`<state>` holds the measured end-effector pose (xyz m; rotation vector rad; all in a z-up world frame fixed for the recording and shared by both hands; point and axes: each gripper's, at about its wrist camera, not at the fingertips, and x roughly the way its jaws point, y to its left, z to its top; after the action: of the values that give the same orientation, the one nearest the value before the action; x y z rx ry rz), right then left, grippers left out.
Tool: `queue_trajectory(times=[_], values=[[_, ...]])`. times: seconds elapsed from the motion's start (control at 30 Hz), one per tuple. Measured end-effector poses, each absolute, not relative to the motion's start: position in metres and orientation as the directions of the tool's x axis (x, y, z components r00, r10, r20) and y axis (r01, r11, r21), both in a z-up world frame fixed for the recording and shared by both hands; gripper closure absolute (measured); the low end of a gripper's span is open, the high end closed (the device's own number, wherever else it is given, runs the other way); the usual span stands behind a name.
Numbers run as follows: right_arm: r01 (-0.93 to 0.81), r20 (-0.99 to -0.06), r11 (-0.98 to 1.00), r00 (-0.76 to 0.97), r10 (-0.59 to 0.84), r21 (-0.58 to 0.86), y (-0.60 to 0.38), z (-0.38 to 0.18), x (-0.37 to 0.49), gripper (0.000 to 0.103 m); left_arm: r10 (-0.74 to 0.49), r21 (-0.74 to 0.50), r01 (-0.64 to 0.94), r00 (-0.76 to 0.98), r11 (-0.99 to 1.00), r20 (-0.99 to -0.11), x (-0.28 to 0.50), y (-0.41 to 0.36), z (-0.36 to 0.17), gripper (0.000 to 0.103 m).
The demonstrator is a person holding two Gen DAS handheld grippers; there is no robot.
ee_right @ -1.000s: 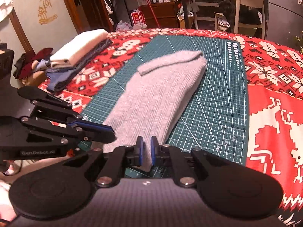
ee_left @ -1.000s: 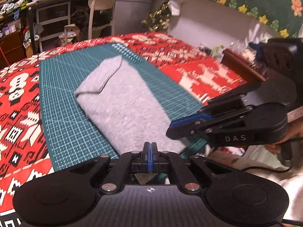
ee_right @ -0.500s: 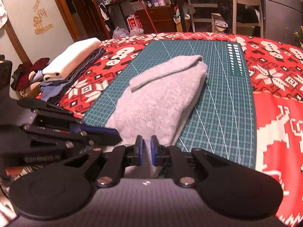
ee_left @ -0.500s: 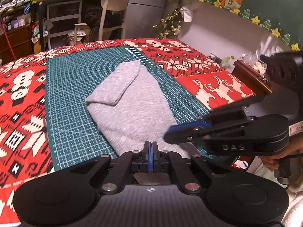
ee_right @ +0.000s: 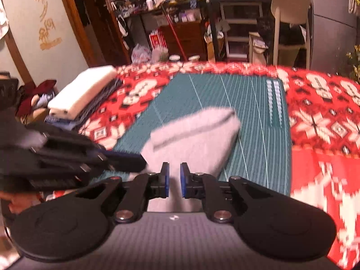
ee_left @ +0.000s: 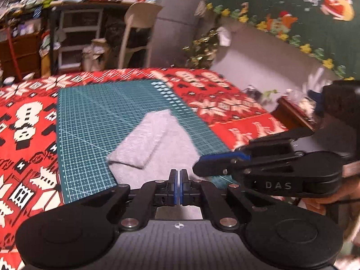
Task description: Fold clothes
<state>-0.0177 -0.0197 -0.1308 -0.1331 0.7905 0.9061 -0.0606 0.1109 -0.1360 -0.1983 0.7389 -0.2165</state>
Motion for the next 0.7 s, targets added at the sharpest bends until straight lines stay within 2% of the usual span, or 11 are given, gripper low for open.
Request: queue_trajectory(times=[0.13, 0.37, 0.57, 0.7], values=[[-0.747, -0.684, 0.638, 0.367, 0.63, 0.187, -0.009, -0.151, -0.01, 0.092, -0.201, -0.184, 0.098, 0.685, 0.978, -0.7, -0.055, 0.109, -0.158, 0.1], [-0.724, -0.7, 0.65, 0.341, 0.628, 0.231, -0.027, -0.159, -0.008, 0.093, -0.225, -0.264, 0.053, 0.694, 0.963, -0.684, -0.075, 0.128, -0.16, 0.101], [-0.679, -0.666, 0.685, 0.386, 0.639, 0.264, -0.041, -0.145, 0.007, 0.09, -0.282, -0.31, 0.109, 0.753, 0.944, -0.595, -0.082, 0.13, -0.137, 0.101], [-0.683, -0.644, 0.679, 0.396, 0.655, 0.27, -0.025, -0.14, 0.025, 0.09, -0.287, -0.306, 0.123, 0.761, 0.944, -0.581, -0.06, 0.123, -0.131, 0.101]])
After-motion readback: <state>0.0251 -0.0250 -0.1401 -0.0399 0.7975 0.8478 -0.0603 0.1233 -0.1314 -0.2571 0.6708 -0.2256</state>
